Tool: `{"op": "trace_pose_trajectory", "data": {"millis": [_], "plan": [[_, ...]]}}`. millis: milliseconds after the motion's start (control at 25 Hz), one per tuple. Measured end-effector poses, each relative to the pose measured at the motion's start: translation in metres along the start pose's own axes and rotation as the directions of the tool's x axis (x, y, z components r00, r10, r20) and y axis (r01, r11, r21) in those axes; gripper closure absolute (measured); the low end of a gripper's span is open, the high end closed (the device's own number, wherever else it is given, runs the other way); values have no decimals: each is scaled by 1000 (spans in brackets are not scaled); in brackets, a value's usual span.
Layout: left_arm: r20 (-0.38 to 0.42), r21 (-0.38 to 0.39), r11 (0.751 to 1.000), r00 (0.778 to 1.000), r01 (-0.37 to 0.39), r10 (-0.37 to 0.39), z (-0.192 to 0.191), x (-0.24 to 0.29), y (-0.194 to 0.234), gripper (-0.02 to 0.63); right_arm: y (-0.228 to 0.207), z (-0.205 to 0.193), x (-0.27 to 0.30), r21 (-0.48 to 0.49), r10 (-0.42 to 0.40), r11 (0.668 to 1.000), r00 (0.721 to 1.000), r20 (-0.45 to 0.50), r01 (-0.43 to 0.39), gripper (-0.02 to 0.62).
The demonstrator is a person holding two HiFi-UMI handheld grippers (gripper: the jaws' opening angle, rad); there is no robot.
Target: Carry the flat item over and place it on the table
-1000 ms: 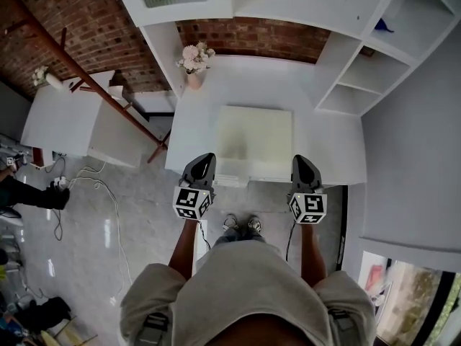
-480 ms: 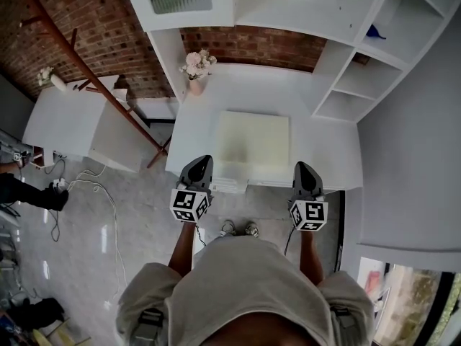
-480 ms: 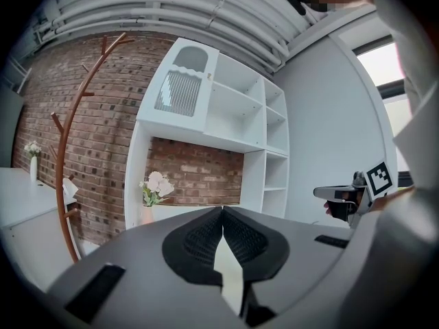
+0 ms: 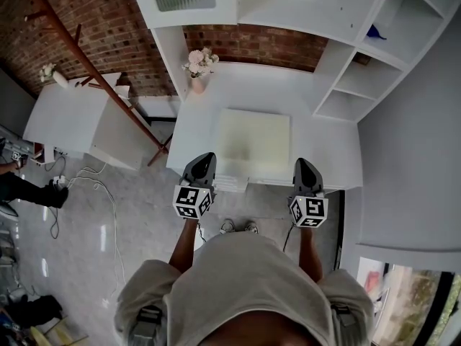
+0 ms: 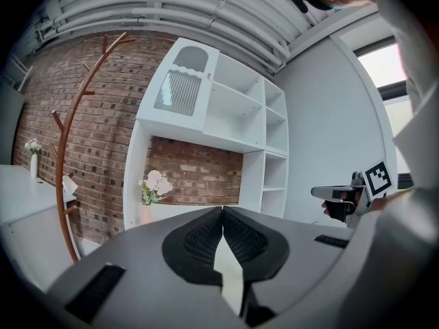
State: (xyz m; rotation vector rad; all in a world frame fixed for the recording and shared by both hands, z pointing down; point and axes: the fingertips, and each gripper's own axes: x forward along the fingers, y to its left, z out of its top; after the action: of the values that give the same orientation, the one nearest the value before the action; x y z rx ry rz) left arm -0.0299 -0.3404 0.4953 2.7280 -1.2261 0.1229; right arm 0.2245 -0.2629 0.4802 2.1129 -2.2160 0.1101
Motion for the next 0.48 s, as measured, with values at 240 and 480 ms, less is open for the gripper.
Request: {"op": "trace_pose_trajectory", "data": {"millis": [240,480], "plan": [[-4,-11,1000,1000,1,-1,-4,-2,-2,589,1,-1,-2,2,-4,1000,1000,-6,4,569],[-9,-24,1000,1000,-5,5,-6,-3,1,589,3,-4,-2,7,-6,1000,1000,-11,6,569]]}}
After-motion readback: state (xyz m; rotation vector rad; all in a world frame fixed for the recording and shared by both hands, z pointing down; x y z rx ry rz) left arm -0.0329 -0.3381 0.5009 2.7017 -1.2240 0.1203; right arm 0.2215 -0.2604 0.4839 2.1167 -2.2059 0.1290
